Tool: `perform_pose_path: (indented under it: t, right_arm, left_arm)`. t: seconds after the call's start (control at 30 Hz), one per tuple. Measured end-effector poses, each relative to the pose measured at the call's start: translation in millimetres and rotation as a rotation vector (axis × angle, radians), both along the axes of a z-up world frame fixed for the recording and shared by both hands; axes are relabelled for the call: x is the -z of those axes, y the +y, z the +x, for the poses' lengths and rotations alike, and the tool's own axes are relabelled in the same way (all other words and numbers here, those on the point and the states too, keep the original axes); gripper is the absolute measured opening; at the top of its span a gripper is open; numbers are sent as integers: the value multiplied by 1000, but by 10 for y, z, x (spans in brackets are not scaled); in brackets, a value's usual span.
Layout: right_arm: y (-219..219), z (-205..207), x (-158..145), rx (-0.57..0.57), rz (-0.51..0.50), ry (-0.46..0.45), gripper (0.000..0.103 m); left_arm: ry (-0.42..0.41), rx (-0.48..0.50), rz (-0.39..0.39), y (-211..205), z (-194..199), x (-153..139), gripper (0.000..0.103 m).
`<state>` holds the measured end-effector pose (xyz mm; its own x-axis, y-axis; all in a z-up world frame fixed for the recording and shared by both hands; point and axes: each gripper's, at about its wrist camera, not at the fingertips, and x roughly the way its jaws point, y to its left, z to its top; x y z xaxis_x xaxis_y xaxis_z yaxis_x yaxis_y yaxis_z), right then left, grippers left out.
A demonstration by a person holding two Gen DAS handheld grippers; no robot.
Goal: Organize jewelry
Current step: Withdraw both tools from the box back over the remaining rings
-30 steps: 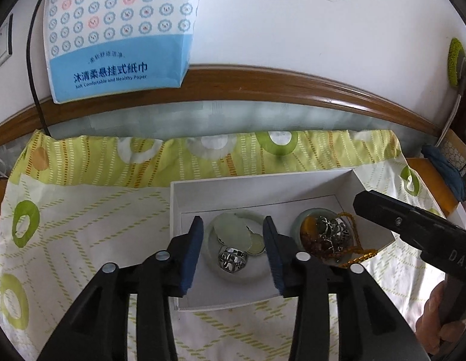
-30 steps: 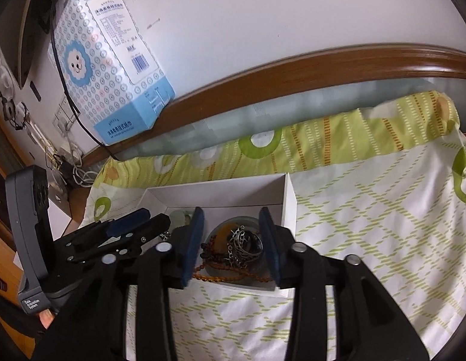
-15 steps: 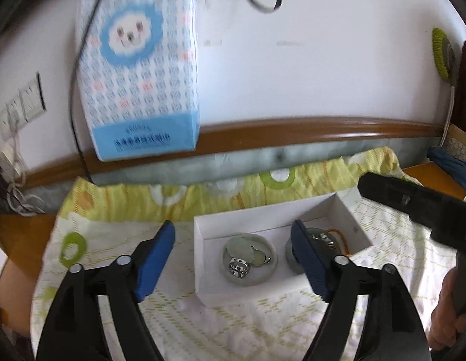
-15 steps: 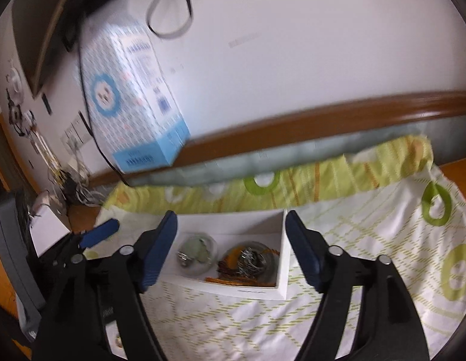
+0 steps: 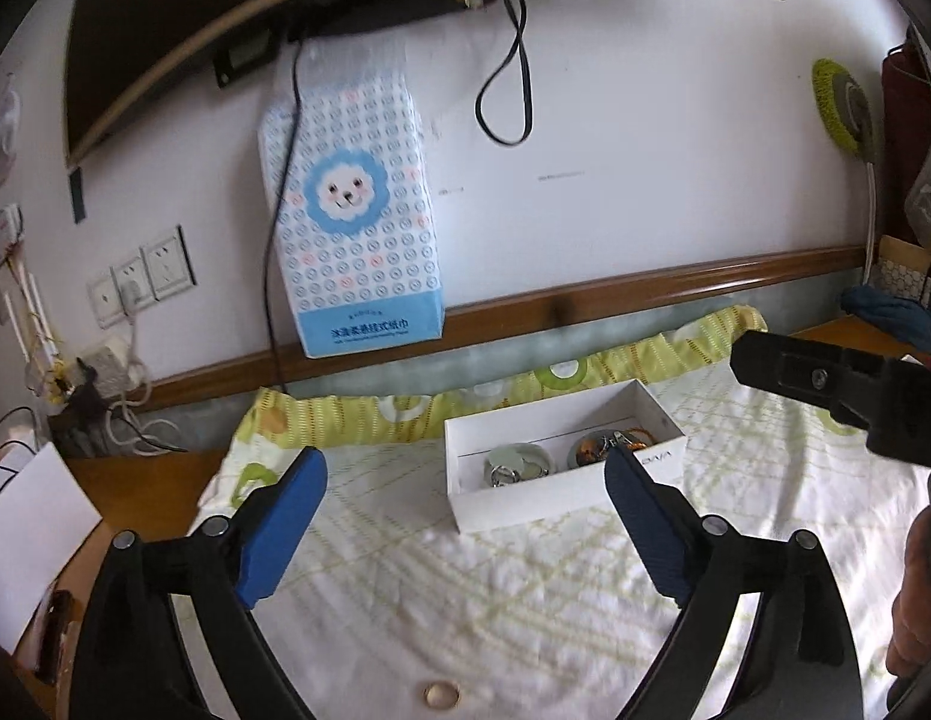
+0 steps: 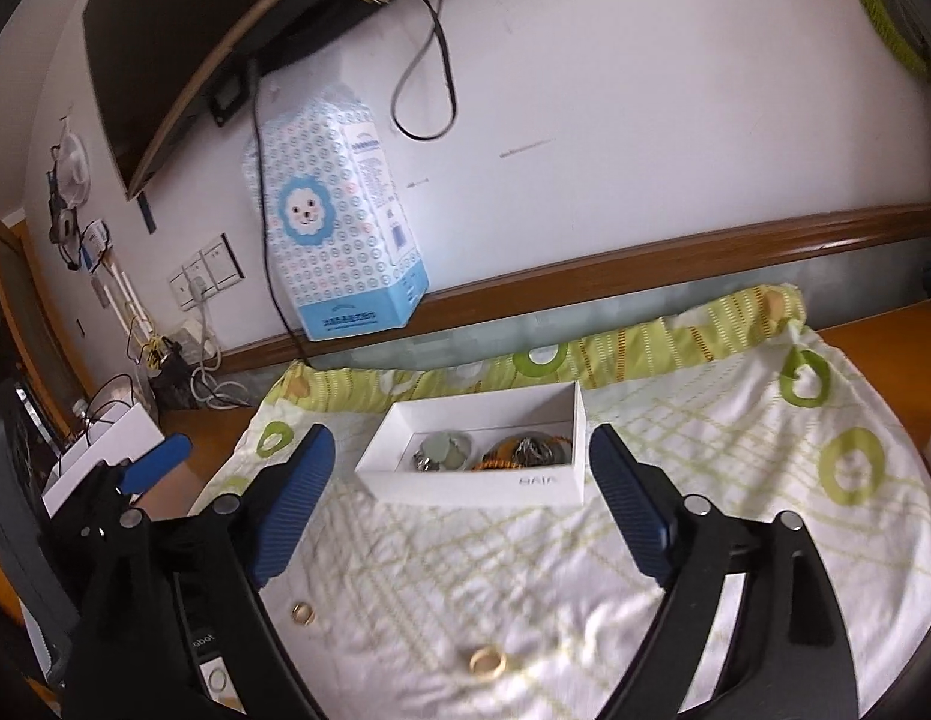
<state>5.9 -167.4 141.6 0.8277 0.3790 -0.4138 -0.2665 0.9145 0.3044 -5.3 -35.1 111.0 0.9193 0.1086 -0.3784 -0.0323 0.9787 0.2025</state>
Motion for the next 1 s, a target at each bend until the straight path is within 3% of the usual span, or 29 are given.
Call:
perform_pose_path:
  t: [0.43,0.77,1.0]
  right_arm:
    - [-24,-738,17,19,-17,-35,95]
    - [-143,-934,432,73,-66,63,96]
    - [-61,-919,801,81,-195,128,97]
  left_arm:
    - [7,-31,1,85,-607,135,99]
    - [134,-104,-43,471,-774,622,99]
    - [247,-176,-7,675,-793,1003,99]
